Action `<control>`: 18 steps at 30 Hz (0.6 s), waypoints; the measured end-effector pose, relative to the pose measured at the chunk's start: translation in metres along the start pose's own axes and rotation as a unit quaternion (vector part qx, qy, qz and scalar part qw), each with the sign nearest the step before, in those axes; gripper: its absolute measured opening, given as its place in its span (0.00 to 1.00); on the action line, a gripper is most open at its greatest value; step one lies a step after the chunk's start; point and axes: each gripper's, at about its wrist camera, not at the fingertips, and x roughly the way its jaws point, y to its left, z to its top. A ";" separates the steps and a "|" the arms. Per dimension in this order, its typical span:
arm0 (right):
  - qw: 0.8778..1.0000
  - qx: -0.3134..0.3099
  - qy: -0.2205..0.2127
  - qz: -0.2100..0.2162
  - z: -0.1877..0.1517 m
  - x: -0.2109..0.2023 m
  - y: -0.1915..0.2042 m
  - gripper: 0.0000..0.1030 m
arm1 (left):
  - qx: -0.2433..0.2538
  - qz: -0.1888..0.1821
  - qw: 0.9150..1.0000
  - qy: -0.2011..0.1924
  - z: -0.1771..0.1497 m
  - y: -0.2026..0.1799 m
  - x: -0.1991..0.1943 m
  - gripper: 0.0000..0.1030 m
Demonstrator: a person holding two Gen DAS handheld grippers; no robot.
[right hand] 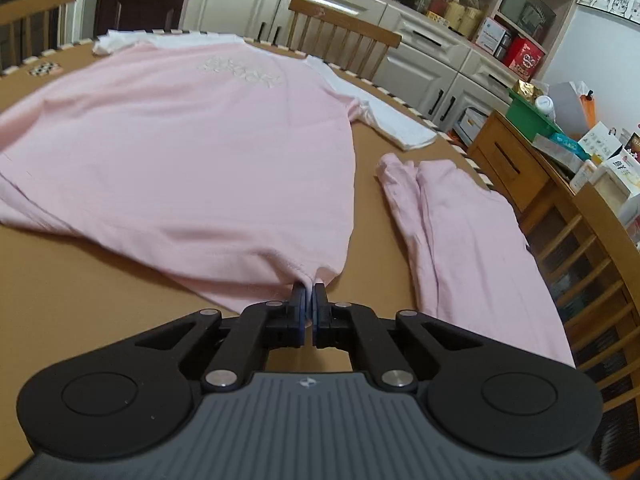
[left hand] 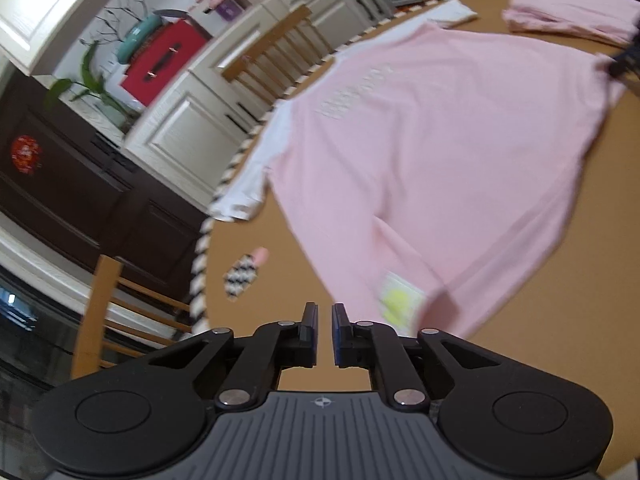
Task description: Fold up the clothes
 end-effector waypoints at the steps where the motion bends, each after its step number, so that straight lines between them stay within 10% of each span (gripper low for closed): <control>1: 1.000 -0.004 -0.001 -0.001 0.002 -0.003 -0.002 0.03 | 0.006 -0.009 1.000 -0.002 -0.003 -0.007 -0.001 0.20; 4: 1.000 -0.010 -0.002 -0.004 0.006 -0.007 -0.006 0.03 | 0.026 -0.025 0.999 -0.012 -0.009 -0.028 -0.005 0.41; 11: 1.000 -0.015 -0.004 0.000 0.011 -0.019 -0.007 0.03 | 0.019 0.010 1.000 -0.014 -0.009 -0.048 0.009 0.55; 14: 1.000 -0.012 -0.005 -0.006 0.012 -0.022 -0.009 0.03 | -0.015 0.021 1.000 0.000 -0.010 -0.042 0.027 0.46; 16: 1.000 -0.007 -0.007 -0.012 0.014 -0.025 -0.013 0.03 | -0.016 0.031 0.999 0.003 -0.010 -0.041 0.034 0.12; 18: 1.000 -0.007 -0.011 -0.021 0.016 -0.027 -0.015 0.03 | -0.046 0.047 0.998 0.008 -0.010 -0.031 0.039 0.04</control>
